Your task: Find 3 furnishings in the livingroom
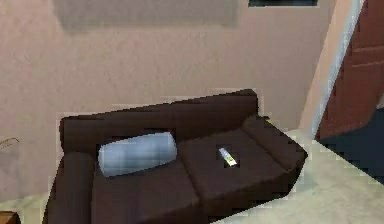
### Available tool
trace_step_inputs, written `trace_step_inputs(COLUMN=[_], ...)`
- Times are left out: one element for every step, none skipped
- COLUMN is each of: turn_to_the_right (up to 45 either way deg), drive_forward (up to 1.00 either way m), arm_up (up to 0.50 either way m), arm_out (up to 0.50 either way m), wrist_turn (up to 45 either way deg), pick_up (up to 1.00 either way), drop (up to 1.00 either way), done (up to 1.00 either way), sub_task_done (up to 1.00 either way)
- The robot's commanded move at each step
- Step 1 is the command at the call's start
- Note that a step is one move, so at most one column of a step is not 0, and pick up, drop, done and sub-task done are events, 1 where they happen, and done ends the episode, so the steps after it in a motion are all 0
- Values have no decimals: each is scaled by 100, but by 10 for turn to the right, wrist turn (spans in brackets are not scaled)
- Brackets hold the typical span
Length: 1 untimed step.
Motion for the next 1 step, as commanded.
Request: trace_step_inputs(turn_to_the_right=[0], drive_forward=[0], arm_up=[0], arm_out=[0], wrist_turn=[0], pick_up=[0], drop=[0], done=[0], sub_task_done=[100])
